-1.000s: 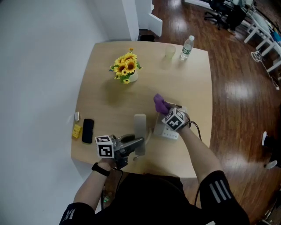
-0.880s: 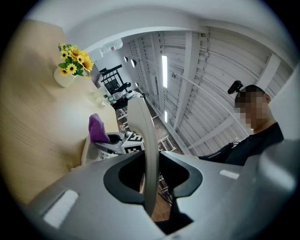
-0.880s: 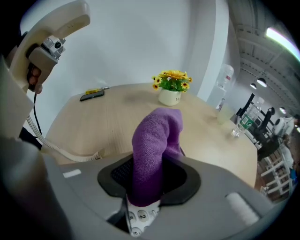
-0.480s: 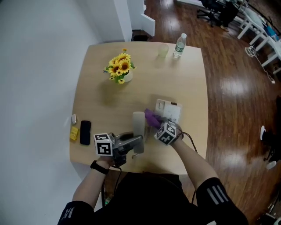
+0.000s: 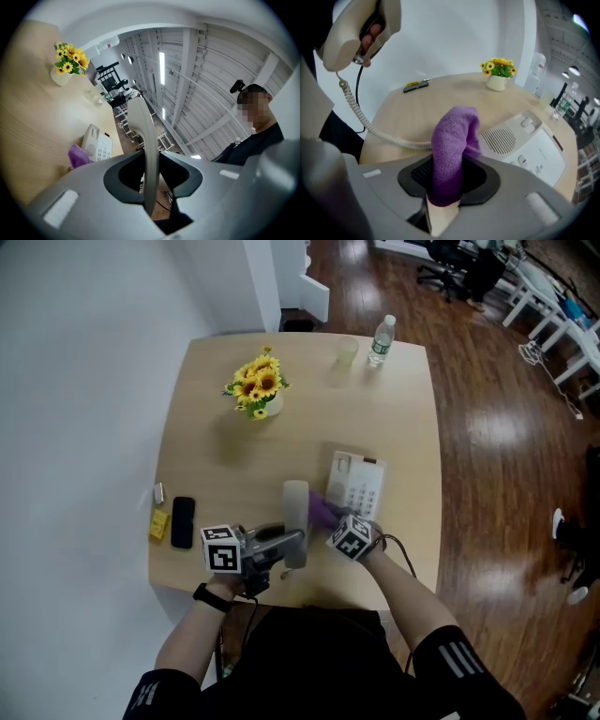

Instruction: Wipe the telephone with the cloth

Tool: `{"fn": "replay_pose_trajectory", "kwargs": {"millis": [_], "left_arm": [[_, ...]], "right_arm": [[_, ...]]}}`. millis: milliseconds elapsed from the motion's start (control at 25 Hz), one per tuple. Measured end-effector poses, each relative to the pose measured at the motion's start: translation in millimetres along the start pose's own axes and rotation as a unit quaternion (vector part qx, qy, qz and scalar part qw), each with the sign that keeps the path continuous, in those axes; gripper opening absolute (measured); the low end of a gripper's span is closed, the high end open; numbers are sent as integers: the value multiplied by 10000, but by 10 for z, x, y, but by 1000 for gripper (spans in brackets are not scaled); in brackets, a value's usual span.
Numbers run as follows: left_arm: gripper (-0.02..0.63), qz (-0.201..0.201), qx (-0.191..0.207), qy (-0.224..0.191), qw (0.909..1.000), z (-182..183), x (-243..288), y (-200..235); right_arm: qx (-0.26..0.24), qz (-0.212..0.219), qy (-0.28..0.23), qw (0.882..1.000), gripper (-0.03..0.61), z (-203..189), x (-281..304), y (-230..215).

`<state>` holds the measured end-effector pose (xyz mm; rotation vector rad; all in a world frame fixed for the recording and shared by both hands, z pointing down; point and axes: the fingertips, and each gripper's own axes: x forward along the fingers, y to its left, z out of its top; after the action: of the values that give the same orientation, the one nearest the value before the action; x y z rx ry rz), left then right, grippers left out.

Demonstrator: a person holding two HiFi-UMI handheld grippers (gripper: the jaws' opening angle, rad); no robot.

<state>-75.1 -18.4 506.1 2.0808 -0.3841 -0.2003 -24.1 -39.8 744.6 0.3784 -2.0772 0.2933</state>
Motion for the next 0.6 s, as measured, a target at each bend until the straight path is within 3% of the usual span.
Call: {"fn": "replay_pose_trajectory", "kwargs": {"millis": [160,280,400,600], "left_arm": [[91,27,73,82,9999,-30,28,-28],[91,-10,85,52,10000,-43,45,14],[91,116,71,56,9999,-36,77,107],[91,359,-32,134,9993,-17,261,474]], "right_arm": [[753,375,4,9965,130,-72,-62,67],[870,604,-132,9943,130,-114,-159,199],[1206,488,-718,9889,130,-118,-392,237],[1975,48,-1450,9695,130,-257,-1049,148]]}}
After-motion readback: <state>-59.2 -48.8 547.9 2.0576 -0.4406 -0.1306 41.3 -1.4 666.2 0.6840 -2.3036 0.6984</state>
